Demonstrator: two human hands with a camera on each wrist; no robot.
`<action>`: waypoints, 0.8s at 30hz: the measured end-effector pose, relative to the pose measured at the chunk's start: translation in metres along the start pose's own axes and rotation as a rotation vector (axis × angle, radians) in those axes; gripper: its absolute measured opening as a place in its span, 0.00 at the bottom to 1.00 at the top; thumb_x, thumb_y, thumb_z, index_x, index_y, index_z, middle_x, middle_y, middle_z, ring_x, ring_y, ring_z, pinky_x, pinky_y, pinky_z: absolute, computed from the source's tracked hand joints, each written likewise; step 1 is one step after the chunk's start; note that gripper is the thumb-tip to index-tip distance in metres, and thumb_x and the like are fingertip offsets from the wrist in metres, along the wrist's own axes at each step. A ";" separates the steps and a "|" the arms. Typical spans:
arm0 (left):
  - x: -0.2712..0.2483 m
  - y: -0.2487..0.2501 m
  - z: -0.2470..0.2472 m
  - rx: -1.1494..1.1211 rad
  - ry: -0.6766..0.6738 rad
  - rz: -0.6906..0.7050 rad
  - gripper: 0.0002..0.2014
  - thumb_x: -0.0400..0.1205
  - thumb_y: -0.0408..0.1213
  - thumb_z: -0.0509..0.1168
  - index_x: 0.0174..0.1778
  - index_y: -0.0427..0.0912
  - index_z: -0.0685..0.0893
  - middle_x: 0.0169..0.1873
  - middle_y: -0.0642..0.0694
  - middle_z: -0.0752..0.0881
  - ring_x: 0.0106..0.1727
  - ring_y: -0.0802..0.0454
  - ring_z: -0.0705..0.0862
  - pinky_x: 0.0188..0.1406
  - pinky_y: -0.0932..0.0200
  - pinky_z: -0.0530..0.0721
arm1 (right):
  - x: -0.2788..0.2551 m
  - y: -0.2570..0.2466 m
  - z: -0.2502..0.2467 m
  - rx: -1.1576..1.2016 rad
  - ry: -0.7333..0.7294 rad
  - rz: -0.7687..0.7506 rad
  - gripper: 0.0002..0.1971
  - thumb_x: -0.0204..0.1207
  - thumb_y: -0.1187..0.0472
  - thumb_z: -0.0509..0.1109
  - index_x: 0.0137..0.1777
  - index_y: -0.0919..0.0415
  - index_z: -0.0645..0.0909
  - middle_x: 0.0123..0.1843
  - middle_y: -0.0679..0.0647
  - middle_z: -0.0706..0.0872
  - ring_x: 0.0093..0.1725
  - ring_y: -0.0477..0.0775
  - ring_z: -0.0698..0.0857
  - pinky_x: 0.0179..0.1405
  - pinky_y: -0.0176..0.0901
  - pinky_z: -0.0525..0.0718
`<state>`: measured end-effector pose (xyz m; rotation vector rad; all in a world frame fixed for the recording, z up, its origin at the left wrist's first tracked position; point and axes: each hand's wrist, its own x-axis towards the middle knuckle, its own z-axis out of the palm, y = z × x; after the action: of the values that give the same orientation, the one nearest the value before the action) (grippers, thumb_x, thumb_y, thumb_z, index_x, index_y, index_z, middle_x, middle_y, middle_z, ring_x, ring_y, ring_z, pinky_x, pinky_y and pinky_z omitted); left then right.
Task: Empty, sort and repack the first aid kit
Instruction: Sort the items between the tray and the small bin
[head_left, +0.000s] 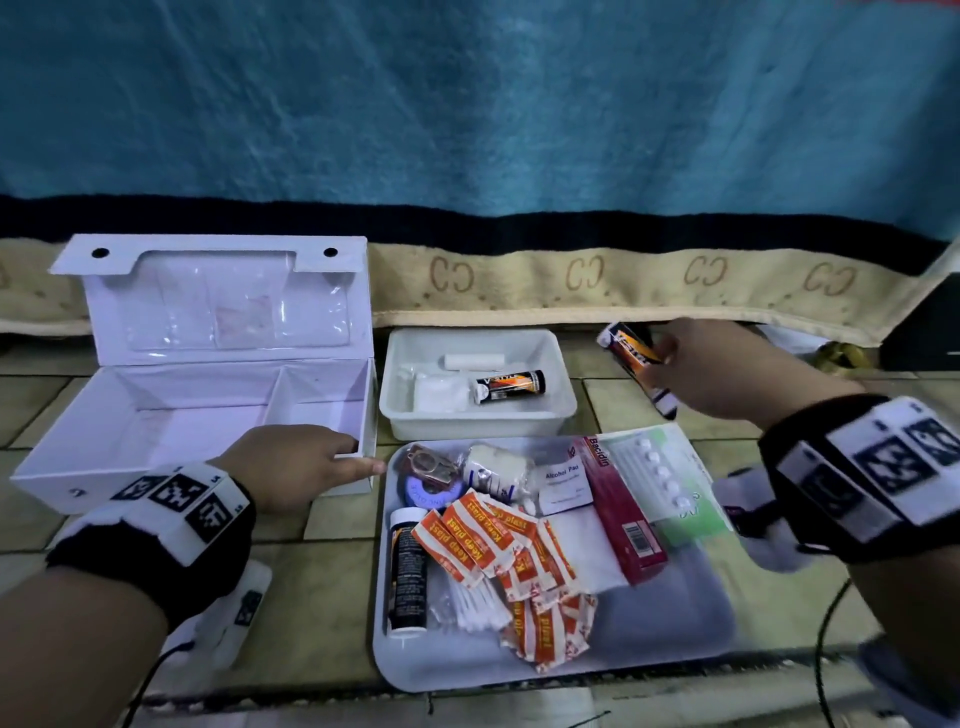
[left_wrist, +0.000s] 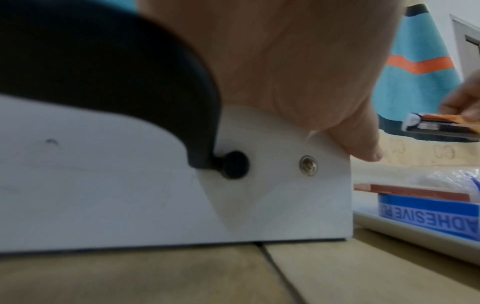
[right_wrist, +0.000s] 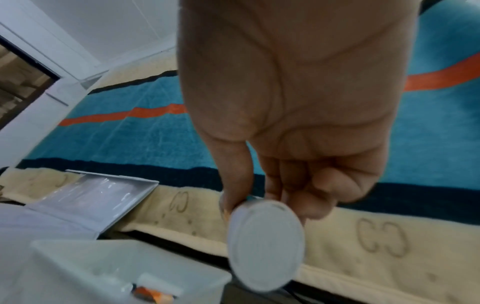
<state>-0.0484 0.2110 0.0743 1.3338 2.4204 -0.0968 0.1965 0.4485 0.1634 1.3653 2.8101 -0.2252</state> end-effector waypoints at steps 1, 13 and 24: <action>0.000 0.000 0.000 -0.011 -0.005 0.016 0.38 0.57 0.82 0.36 0.29 0.49 0.69 0.27 0.51 0.75 0.32 0.58 0.74 0.36 0.60 0.70 | -0.006 0.009 0.004 -0.021 -0.043 0.038 0.12 0.76 0.53 0.67 0.46 0.63 0.83 0.34 0.54 0.82 0.36 0.55 0.80 0.32 0.43 0.72; -0.008 0.006 -0.003 -0.018 0.016 0.014 0.57 0.41 0.87 0.26 0.46 0.52 0.76 0.60 0.50 0.84 0.60 0.51 0.80 0.53 0.58 0.73 | -0.019 0.019 0.056 0.028 -0.289 0.007 0.10 0.79 0.57 0.64 0.53 0.57 0.87 0.49 0.55 0.87 0.55 0.55 0.84 0.45 0.40 0.74; -0.004 0.006 -0.002 -0.010 0.036 -0.041 0.24 0.79 0.65 0.53 0.28 0.50 0.67 0.29 0.50 0.75 0.34 0.59 0.74 0.43 0.58 0.73 | 0.051 -0.053 0.053 -0.067 -0.202 -0.353 0.13 0.81 0.54 0.59 0.58 0.51 0.84 0.59 0.51 0.81 0.63 0.56 0.79 0.62 0.50 0.79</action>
<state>-0.0426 0.2117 0.0785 1.2926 2.4756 -0.0717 0.1207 0.4487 0.1145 0.7761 2.8333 -0.2524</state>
